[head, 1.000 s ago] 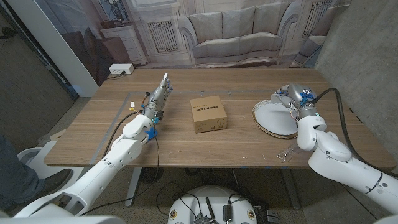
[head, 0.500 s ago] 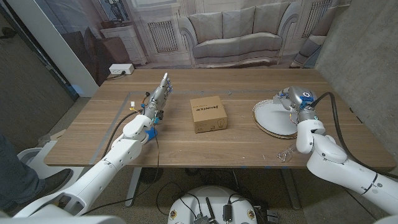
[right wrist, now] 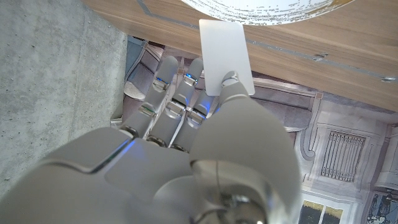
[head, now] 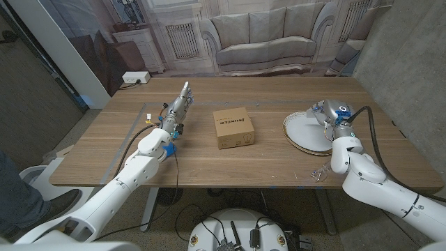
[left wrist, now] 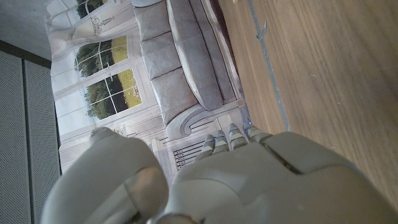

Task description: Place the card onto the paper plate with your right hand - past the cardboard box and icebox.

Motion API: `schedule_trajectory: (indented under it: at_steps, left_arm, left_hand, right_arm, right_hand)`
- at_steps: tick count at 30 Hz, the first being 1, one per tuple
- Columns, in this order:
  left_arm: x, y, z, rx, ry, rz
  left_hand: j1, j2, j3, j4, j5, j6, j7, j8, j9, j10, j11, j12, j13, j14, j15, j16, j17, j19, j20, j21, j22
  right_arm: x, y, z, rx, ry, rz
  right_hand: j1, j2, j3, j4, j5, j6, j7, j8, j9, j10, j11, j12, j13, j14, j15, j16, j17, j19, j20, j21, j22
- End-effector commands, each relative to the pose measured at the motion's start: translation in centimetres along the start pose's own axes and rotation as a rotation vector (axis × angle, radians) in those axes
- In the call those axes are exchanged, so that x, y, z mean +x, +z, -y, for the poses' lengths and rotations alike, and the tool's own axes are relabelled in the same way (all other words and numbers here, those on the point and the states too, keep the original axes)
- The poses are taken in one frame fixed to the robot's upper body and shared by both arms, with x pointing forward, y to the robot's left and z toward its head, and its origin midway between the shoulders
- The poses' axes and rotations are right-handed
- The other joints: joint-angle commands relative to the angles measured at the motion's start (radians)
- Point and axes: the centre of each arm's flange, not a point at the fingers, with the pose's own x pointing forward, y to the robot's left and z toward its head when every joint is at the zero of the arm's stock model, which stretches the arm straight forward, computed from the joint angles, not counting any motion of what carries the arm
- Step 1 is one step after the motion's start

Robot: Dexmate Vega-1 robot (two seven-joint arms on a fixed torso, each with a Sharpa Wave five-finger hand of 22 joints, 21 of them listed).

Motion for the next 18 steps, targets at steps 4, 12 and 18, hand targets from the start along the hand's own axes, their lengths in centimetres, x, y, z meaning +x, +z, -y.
schedule_trajectory:
  at_steps: [4, 12, 18]
  left_arm:
    - [-0.2, 0.2, 0.7, 0.01, -0.006, -0.003]
    - [-0.2, 0.2, 1.0, 0.012, -0.004, -0.002]
    - [-0.3, 0.1, 1.0, 0.009, -0.001, -0.002]
  left_hand:
    - [0.002, 0.008, -0.01, 0.001, -0.002, -0.007, 0.001, -0.004, 0.003, -0.01, -0.003, -0.003, 0.005, -0.005, 0.0, 0.002, 0.004, -0.008, -0.026, -0.001, 0.003]
    - [0.002, 0.009, -0.011, 0.001, -0.002, -0.009, 0.002, -0.004, 0.003, -0.011, -0.002, -0.003, 0.005, -0.005, -0.001, 0.002, 0.004, -0.008, -0.026, -0.001, 0.003]
    - [0.003, 0.009, -0.012, 0.001, -0.002, -0.008, 0.003, -0.004, 0.003, -0.01, -0.001, -0.002, 0.005, -0.006, 0.0, 0.001, 0.004, -0.008, -0.027, -0.001, 0.003]
  right_arm:
    - [-0.1, -0.8, -1.2, 0.004, -0.005, -0.009]
    - [-0.2, -1.1, -2.0, -0.006, 0.001, -0.015]
    - [-0.2, -1.3, -2.4, -0.02, 0.001, -0.022]
  right_hand:
    - [0.01, 0.004, 0.0, 0.002, -0.004, -0.011, 0.001, -0.005, 0.0, -0.009, 0.001, 0.0, 0.002, -0.01, -0.069, -0.006, 0.004, -0.003, -0.155, 0.008, 0.001]
    - [0.015, 0.009, 0.008, -0.001, -0.01, -0.02, 0.001, -0.005, 0.0, -0.018, 0.0, -0.004, 0.0, -0.012, -0.07, -0.006, 0.005, -0.001, -0.155, 0.012, 0.001]
    - [0.017, 0.007, 0.013, -0.003, -0.014, -0.027, 0.001, -0.007, -0.002, -0.027, 0.0, -0.006, -0.001, -0.016, -0.07, -0.006, 0.006, -0.004, -0.154, 0.013, 0.001]
